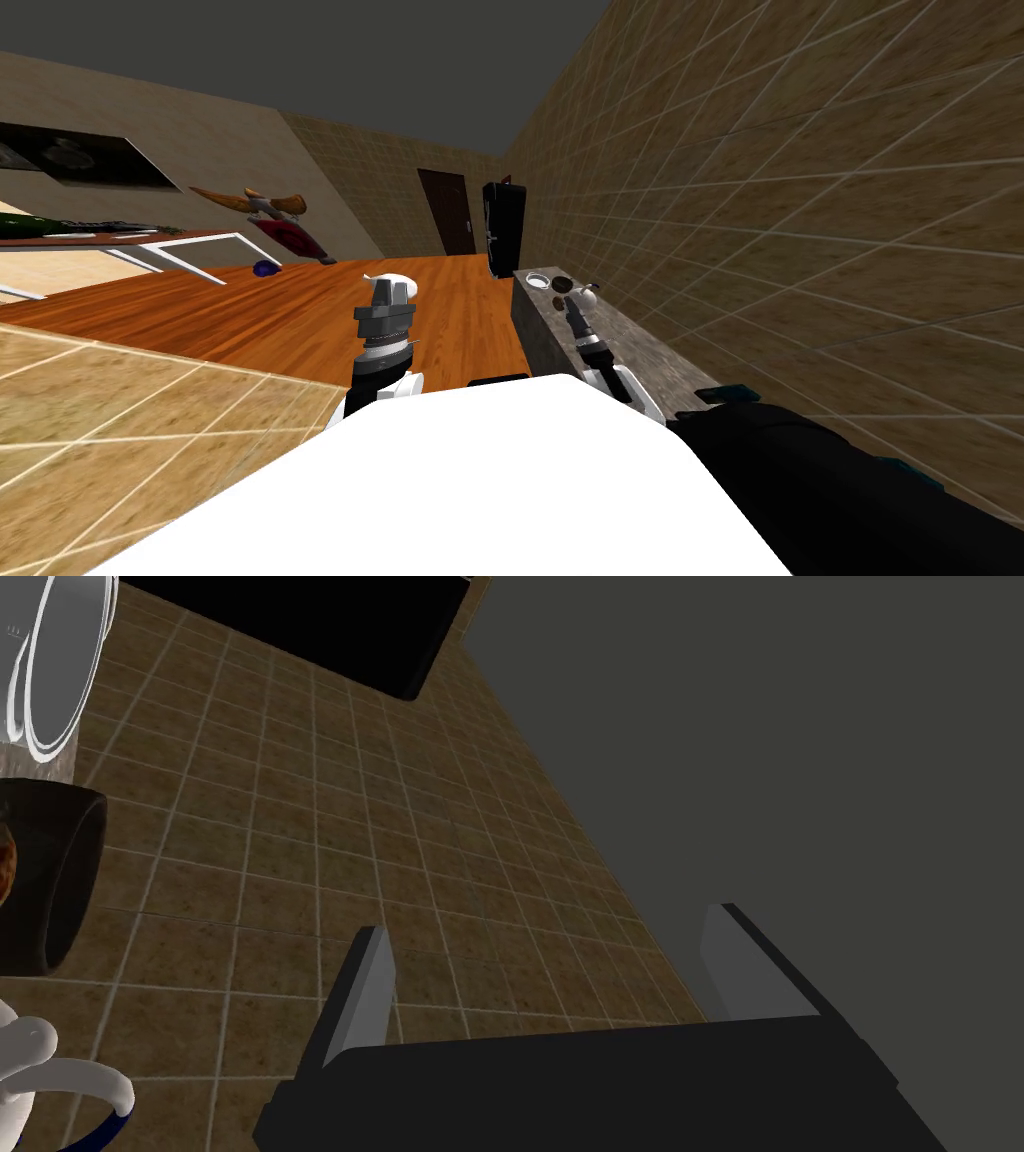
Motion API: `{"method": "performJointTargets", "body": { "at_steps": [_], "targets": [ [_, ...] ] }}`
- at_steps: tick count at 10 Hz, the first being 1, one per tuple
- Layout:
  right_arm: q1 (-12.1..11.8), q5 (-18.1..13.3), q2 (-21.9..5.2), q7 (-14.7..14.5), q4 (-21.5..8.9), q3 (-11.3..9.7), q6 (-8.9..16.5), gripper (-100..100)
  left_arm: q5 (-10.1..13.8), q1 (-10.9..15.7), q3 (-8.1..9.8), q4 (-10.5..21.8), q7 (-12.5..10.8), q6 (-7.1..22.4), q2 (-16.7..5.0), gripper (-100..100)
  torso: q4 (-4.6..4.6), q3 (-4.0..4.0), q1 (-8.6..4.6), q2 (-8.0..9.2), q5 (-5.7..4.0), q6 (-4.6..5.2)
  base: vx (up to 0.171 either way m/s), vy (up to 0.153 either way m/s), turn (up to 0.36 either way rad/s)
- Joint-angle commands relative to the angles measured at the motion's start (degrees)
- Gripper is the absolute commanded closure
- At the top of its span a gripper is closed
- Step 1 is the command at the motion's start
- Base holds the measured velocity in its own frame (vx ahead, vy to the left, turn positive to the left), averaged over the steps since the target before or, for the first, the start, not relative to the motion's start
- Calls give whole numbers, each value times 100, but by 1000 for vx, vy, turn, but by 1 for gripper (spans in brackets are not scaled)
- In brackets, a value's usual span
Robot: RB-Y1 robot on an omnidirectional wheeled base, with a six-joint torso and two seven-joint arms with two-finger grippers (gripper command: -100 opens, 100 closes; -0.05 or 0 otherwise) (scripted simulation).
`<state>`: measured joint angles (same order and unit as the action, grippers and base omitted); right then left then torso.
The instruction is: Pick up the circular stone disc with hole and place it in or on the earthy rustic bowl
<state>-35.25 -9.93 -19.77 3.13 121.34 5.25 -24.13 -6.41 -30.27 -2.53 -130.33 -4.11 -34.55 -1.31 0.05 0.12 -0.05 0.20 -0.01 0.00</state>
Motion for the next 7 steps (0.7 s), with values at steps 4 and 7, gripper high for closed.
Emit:
{"method": "performJointTargets", "body": {
  "at_steps": [4, 7],
  "targets": [
    [-157, -193, -627, -47, -380, 76, 203, -100, 0, 0, 0, 0, 0, 0, 0, 0, -1, -3, -1, -6, 0, -1, -41, -1, 78],
    [-270, -346, -1087, -82, -726, 142, 356, -100, 0, -1, 0, 0, 0, 0, 0, 0, -2, -5, 1, -9, 1, 1, -32, 4, 79]
  ]
}}
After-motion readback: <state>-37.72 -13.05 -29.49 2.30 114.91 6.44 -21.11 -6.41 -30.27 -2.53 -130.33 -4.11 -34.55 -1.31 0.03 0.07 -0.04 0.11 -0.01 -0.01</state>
